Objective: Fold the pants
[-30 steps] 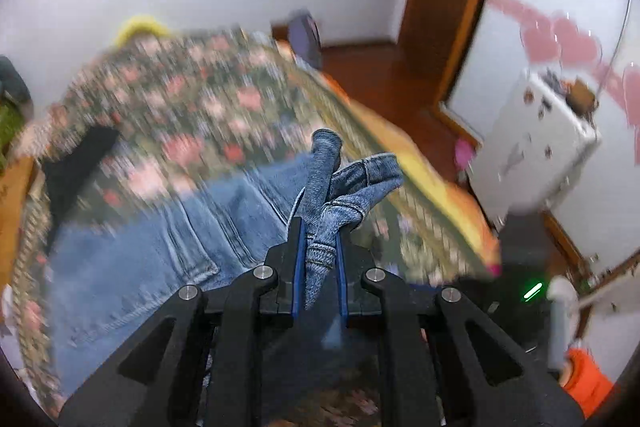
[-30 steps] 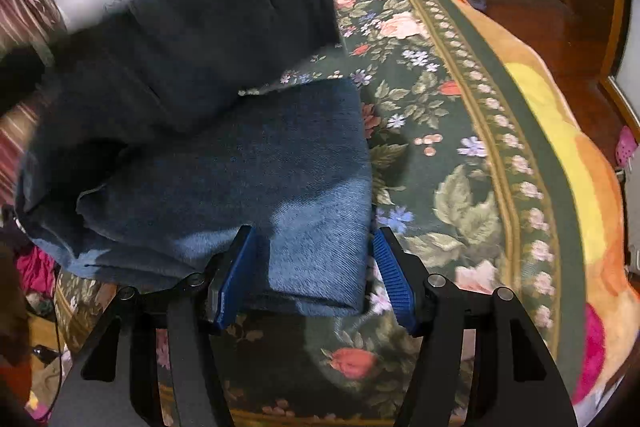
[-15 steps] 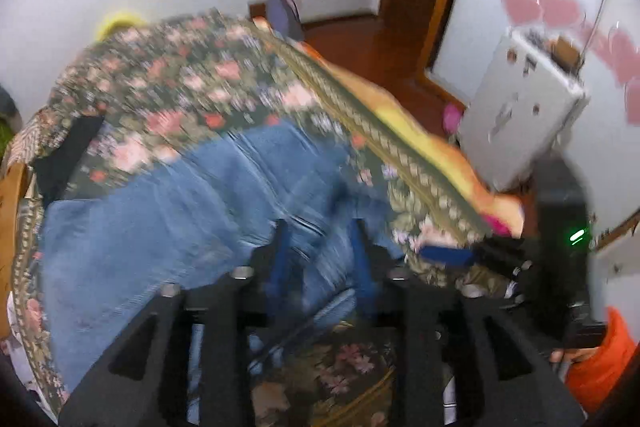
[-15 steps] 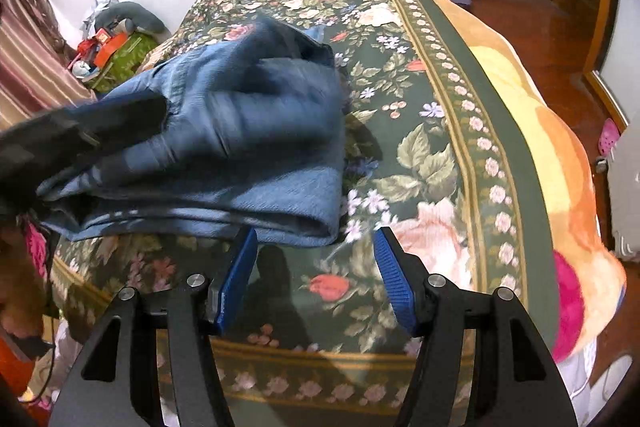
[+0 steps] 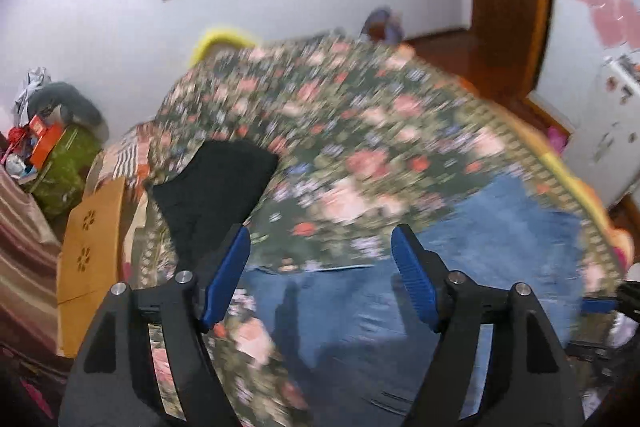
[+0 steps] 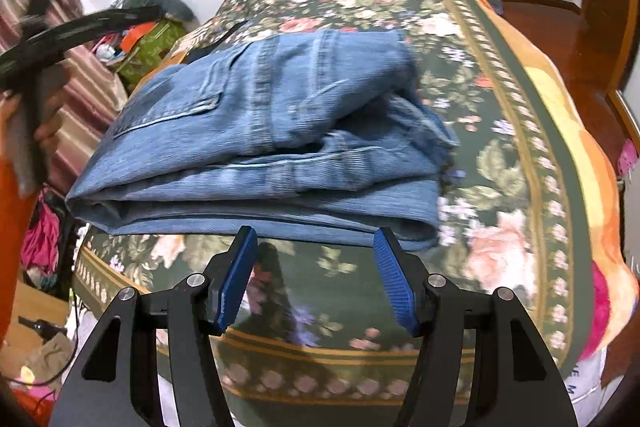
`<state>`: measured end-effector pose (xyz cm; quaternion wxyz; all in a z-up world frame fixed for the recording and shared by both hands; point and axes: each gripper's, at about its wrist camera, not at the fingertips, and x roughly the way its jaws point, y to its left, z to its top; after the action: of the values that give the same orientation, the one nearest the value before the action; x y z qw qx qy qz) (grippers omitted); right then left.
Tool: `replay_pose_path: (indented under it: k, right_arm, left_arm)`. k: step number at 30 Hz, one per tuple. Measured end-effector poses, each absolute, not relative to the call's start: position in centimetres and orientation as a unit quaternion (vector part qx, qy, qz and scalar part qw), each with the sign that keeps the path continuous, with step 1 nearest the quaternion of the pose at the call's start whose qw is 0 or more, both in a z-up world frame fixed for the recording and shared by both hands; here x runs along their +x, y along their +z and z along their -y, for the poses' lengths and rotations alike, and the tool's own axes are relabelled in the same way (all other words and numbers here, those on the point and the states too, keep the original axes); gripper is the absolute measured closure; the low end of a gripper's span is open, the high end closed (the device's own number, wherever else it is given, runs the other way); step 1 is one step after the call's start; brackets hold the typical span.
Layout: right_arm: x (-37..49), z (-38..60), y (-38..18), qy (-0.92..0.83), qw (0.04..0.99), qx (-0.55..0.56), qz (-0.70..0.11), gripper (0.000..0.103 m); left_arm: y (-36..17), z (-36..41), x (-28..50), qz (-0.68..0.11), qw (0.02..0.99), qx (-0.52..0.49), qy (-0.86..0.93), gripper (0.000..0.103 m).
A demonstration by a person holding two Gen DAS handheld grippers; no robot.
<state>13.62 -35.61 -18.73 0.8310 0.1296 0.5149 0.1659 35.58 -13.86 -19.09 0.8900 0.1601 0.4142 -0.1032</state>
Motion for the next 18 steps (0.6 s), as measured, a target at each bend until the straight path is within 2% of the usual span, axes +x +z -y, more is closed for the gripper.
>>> replay_pose_path:
  k: [8,15,18]
  right_arm:
    - [16.1,33.8,-19.0,0.151,0.829,0.115,-0.527,0.042]
    - [19.7,33.1,-19.2,0.125,0.835,0.077,-0.530,0.043]
    - [21.1,33.0,-18.6,0.107,0.852,0.076,-0.507,0.045]
  left_arm:
    - [-27.7,11.2,40.9,-0.509,0.832,0.195,-0.103,0.030]
    - [-28.4,7.1,38.6,-0.503,0.841,0.143,-0.140,0.030]
    - [-28.0,5.5,36.0,-0.484,0.852,0.134,-0.150,0.029]
